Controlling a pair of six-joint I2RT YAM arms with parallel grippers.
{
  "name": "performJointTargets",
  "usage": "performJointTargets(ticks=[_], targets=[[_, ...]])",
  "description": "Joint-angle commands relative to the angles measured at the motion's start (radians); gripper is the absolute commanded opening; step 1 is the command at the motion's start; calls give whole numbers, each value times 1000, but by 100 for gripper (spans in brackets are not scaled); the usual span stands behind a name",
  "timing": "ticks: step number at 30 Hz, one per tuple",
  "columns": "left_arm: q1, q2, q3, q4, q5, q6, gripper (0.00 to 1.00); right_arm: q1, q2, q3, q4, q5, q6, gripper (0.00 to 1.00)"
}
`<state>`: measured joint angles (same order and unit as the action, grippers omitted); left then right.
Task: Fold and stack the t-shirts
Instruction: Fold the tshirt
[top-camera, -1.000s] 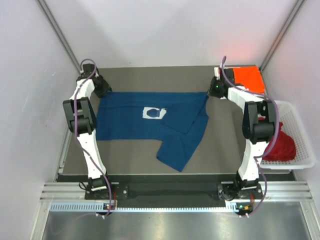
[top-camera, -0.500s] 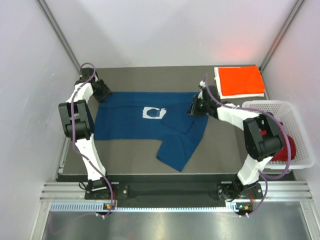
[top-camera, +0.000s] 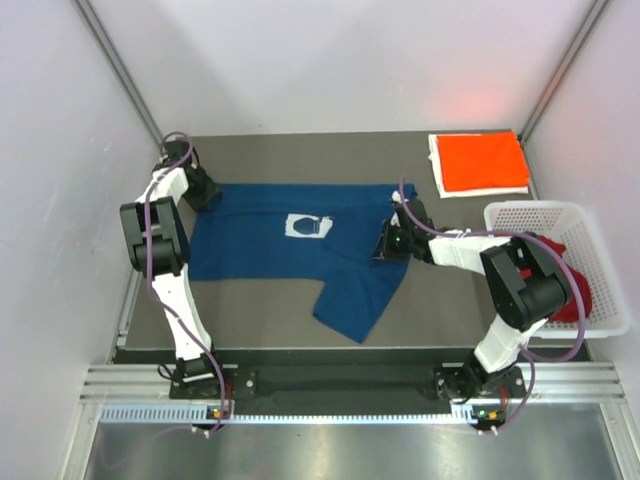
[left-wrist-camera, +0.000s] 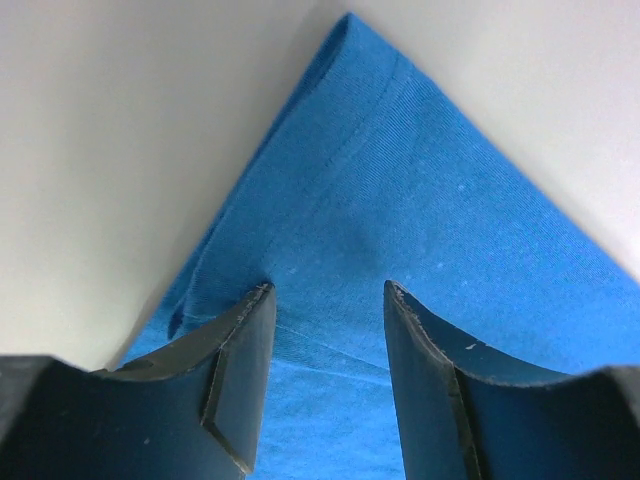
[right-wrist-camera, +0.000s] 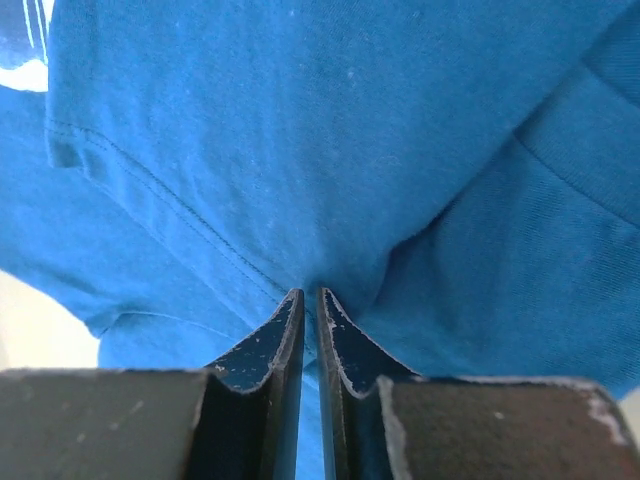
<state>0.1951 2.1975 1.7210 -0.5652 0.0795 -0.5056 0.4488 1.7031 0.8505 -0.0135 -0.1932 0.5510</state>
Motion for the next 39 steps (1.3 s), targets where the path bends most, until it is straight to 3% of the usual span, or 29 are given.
performJointTargets(ticks=[1, 8, 13, 18, 30, 35, 38, 39], targets=[[17, 33, 32, -53, -70, 12, 53, -2, -39, -33, -42, 115, -48, 10], [24, 48, 74, -82, -110, 30, 53, -2, -79, -60, -71, 187, -75, 10], [23, 44, 89, -82, -29, 30, 54, -1, -97, -53, -62, 144, -82, 10], [23, 19, 78, -50, 75, 19, 54, 10, -157, -48, -34, 81, 6, 25], [21, 24, 74, -56, 88, 18, 54, 132, -74, -1, -55, 144, 182, 32], [21, 34, 77, -62, 72, 19, 54, 165, -39, 22, -126, 264, 146, 31], [21, 45, 88, -74, 49, 22, 54, 176, -26, 33, -170, 325, 107, 19], [21, 51, 97, -79, 43, 24, 54, 176, -25, 35, -183, 334, 99, 9]])
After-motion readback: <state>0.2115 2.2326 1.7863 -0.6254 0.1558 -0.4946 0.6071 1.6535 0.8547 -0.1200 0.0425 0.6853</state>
